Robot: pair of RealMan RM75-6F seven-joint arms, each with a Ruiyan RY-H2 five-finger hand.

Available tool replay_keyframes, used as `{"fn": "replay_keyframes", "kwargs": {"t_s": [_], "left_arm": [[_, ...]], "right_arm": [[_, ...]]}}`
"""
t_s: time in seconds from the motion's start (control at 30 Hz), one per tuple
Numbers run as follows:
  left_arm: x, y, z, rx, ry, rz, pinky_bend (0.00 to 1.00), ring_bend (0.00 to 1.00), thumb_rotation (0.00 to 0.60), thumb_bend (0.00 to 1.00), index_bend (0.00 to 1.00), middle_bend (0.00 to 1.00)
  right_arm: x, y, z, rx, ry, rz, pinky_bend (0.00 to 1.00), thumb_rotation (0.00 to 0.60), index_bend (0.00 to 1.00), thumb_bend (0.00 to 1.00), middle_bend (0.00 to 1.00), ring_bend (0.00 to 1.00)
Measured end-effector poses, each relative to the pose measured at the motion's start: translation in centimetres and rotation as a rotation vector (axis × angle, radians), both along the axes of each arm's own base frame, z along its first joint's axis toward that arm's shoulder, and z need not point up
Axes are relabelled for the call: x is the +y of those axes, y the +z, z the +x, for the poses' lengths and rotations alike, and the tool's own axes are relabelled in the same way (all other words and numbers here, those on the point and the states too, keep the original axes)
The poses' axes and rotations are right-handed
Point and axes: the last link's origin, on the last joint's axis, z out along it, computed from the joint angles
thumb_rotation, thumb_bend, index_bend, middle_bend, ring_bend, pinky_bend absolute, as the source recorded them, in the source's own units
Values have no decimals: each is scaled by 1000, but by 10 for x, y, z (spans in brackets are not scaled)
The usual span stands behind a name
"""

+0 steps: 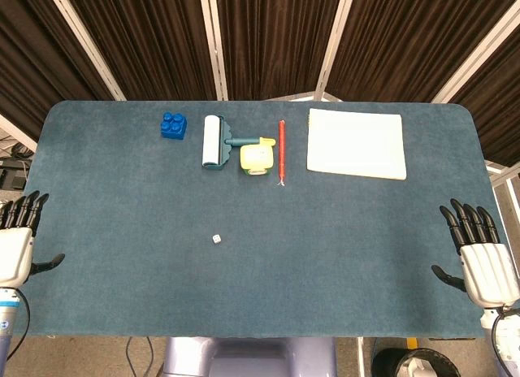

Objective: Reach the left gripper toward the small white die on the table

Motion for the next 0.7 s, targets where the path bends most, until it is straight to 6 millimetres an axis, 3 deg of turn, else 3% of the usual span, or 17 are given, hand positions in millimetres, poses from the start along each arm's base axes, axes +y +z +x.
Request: {"fn": "replay_keyframes", "kwargs": {"t_s": [0.2,0.23,0.3,0.33,0.37,0.43,0.47,0.53,0.7], "left_arm": [[3,-6,5,-17,-39,-28,0,0,600,0,0,0],[5,-9,8,-24,-56,-41,32,40,600,0,0,52],[9,-15,14,-35,-86,-63,320,338,600,32,0,376],[12,-20,19,-42,-108,-77,584,574,600,127,0,626],[14,-24,23,-44,-125,-88,816,758,600,268,0,812],[20,-35,32,-53,-154,-121,978,893,600,507,0,937],[23,-41,37,-63,-167,-141,1000,933,600,590,1,967],[29,-57,49,-83,-200,-203,1000,953,600,649,5,980],[44,-103,78,-82,-248,-400,1000,955,600,661,10,983]], "right_arm": [[2,2,-1,-2,-10,-3,0,600,0,0,0,0],[2,3,-1,-3,-11,-3,0,600,0,0,0,0],[2,3,-1,-8,-12,-4,0,600,0,0,0,0],[2,3,-1,-10,-13,-5,0,600,0,0,0,0],[1,3,0,-11,-14,-5,0,600,0,0,0,0],[1,3,-1,-11,-17,-4,0,600,0,0,0,0],[0,3,-1,-9,-19,-4,0,600,0,0,0,0],[0,3,-4,-5,-28,-2,0,600,0,0,0,0],[-3,3,-8,1,-52,-5,0,600,0,0,0,0]]}}
